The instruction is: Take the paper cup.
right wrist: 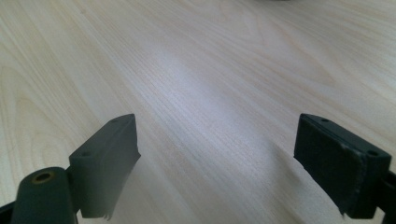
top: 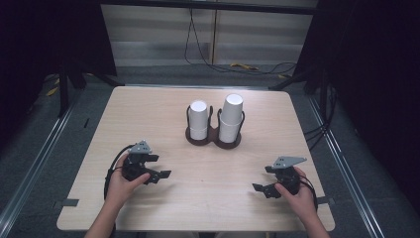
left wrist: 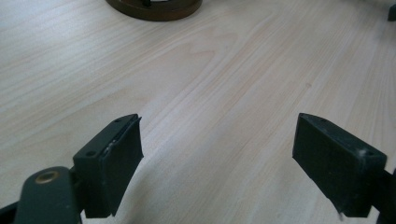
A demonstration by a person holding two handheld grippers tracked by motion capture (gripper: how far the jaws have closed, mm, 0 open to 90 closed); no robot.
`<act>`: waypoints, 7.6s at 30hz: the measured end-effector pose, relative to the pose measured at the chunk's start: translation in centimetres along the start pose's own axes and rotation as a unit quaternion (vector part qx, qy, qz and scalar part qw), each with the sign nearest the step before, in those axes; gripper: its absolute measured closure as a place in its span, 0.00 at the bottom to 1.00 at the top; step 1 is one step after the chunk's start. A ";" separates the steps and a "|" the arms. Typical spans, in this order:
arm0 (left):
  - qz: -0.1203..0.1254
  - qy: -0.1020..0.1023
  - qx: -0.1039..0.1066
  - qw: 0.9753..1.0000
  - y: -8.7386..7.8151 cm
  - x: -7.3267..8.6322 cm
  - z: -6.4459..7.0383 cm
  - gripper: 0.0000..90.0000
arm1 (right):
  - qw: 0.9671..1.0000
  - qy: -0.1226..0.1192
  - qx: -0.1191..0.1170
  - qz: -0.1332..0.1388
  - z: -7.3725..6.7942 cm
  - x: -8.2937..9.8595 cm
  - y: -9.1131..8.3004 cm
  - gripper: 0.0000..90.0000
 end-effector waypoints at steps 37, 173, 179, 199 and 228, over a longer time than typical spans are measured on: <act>-0.018 0.029 0.014 0.999 1.8 -3.3 0.2 0.17 | 0.999 -0.011 -0.037 0.034 -2.1 -3.9 0.8 0.15; -0.094 0.036 -0.023 0.995 2.9 -25.9 -3.8 0.37 | 0.996 0.010 -0.043 0.083 -7.3 -16.3 14.9 0.24; -0.100 0.034 -0.030 0.994 3.4 -25.9 -4.0 0.36 | 0.995 0.013 -0.043 0.085 -7.3 -16.3 14.9 0.24; -0.095 0.034 -0.024 0.995 3.1 -28.1 -3.4 0.37 | 0.995 0.015 -0.049 0.085 -7.2 -16.2 14.8 0.24; -0.082 0.048 -0.017 0.995 -0.3 -28.5 -0.8 0.37 | 0.995 0.005 -0.060 0.086 -7.6 -15.6 13.4 0.22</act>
Point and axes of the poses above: each handheld gripper's, and its own axes: y roughly forward along the jaws, x roughly out of its underside, z roughly to its right, the point moved 3 cm from there along y, roughly forward along the jaws, and after that the axes turned 9 degrees about x, right-handed, at the moved point
